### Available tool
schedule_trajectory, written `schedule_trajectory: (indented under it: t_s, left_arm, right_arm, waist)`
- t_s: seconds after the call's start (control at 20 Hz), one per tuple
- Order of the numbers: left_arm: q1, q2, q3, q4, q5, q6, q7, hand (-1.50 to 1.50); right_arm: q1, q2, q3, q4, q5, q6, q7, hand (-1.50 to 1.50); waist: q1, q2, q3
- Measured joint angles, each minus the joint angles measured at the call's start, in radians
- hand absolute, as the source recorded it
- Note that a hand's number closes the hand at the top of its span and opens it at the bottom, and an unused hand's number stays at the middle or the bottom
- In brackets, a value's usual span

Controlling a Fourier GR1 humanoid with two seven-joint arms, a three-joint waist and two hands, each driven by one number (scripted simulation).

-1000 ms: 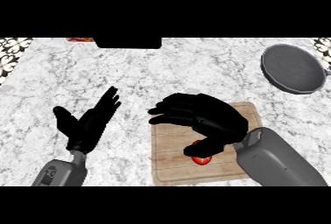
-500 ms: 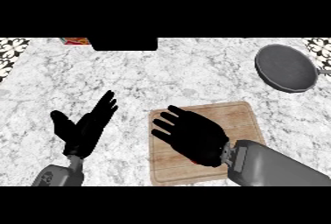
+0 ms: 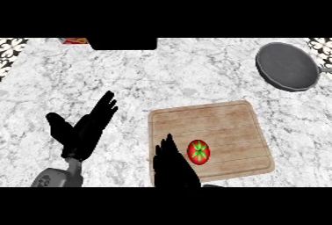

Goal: Pick the tomato from the cutting board and place it in the pan

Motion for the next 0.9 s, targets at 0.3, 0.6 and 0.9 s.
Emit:
schedule_trajectory:
  t_s: [0.3,0.6,0.9]
  left_arm:
    - [0.009,-0.004,0.012,-0.024,-0.005,-0.013,0.01,0.0]
    - [0.031,-0.032,-0.006,-0.057,-0.045,-0.006,0.016,0.0]
    - [0.039,-0.035,0.012,-0.073,-0.054,-0.021,0.03,0.0]
  right_arm:
    - [0.147,0.1,0.047,-0.028,0.077,0.084,0.147,-1.5]
    - [0.171,0.086,0.066,-0.003,0.165,0.084,0.155,-1.5]
    - [0.138,0.047,0.067,0.017,0.256,0.067,0.132,-1.5]
  waist:
    - [0.007,0.008,0.002]
    - [0.013,0.011,0.002]
    - [0.016,0.012,0.002]
